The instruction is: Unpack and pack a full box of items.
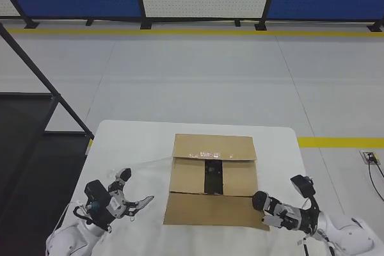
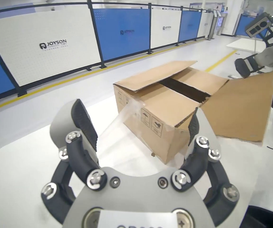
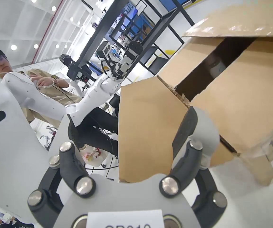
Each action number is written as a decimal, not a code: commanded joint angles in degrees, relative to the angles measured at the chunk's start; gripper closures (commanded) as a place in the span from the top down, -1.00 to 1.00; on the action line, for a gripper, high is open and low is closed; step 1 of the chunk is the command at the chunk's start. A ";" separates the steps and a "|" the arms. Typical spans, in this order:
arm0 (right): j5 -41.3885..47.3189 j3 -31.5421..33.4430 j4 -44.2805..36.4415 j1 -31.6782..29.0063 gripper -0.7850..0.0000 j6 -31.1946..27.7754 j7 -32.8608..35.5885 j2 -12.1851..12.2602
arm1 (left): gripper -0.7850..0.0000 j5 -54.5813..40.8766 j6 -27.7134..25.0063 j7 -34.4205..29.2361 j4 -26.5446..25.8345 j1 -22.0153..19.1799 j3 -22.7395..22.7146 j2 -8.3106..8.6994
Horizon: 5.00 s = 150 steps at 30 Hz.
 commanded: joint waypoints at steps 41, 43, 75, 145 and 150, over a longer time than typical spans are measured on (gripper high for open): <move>18.45 -12.60 3.84 8.95 1.00 0.05 -2.65 3.97 | 1.00 3.81 5.89 -4.43 10.84 -6.75 10.15 -0.02; 17.56 -12.66 3.46 9.39 1.00 2.90 -3.83 3.70 | 1.00 3.81 5.89 -4.43 10.84 -6.75 10.15 -0.02; 26.29 -17.75 11.10 20.73 1.00 37.56 -9.24 -1.59 | 1.00 3.81 5.89 -4.43 10.84 -6.75 10.15 -0.02; 21.72 -38.50 51.91 56.91 1.00 58.25 -43.12 -29.61 | 1.00 4.03 5.88 -4.12 8.61 -4.17 10.60 0.81; 19.93 -39.23 56.03 58.23 1.00 59.63 -42.16 -31.67 | 1.00 4.33 5.98 -4.04 8.89 -4.44 11.11 0.94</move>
